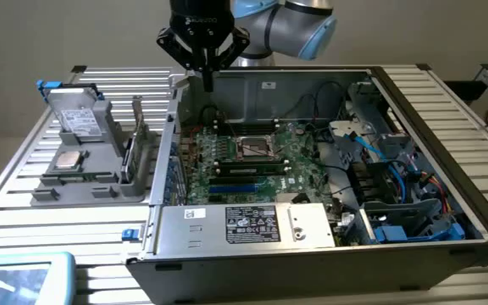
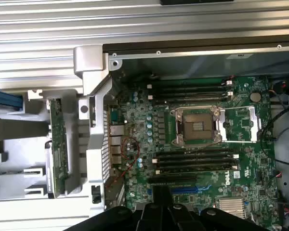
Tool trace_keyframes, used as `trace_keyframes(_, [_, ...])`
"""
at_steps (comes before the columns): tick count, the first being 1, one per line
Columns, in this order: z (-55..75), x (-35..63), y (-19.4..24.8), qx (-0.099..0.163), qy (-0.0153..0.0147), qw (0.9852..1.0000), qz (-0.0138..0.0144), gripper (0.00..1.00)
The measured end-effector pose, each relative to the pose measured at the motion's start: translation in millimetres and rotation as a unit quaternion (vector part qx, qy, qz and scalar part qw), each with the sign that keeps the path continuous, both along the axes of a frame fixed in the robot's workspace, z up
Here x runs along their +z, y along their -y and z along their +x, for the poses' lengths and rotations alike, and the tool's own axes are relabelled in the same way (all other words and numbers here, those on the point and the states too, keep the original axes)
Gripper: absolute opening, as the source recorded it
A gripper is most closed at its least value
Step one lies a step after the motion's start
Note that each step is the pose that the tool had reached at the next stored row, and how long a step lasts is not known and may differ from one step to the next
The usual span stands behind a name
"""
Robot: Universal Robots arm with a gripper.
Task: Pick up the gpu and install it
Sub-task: 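Reach for the gpu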
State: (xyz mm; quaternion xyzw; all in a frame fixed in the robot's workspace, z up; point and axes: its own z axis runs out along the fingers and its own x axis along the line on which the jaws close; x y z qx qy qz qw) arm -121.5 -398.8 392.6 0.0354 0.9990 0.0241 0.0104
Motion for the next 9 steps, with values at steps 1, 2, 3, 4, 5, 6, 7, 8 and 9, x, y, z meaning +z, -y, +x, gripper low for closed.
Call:
trace_keyframes(1, [0.0,0.0,0.0,0.0,0.0,1.0,0.0,0.11])
trace_keyframes(2, [0.0,0.0,0.0,0.0,0.0,1.0,0.0,0.11])
trace_keyframes(3, [0.0,0.0,0.0,0.0,0.0,1.0,0.0,0.11])
trace_keyframes(4, [0.0,0.0,0.0,0.0,0.0,1.0,0.0,0.11])
trace_keyframes(5, [0.0,0.0,0.0,0.0,0.0,1.0,0.0,0.11])
trace_keyframes(6, [0.0,0.0,0.0,0.0,0.0,1.0,0.0,0.11])
trace_keyframes(7, [0.0,0.0,0.0,0.0,0.0,1.0,0.0,0.11])
trace_keyframes(8, [0.0,0.0,0.0,0.0,0.0,1.0,0.0,0.11])
trace_keyframes(9, [0.0,0.0,0.0,0.0,0.0,1.0,0.0,0.11])
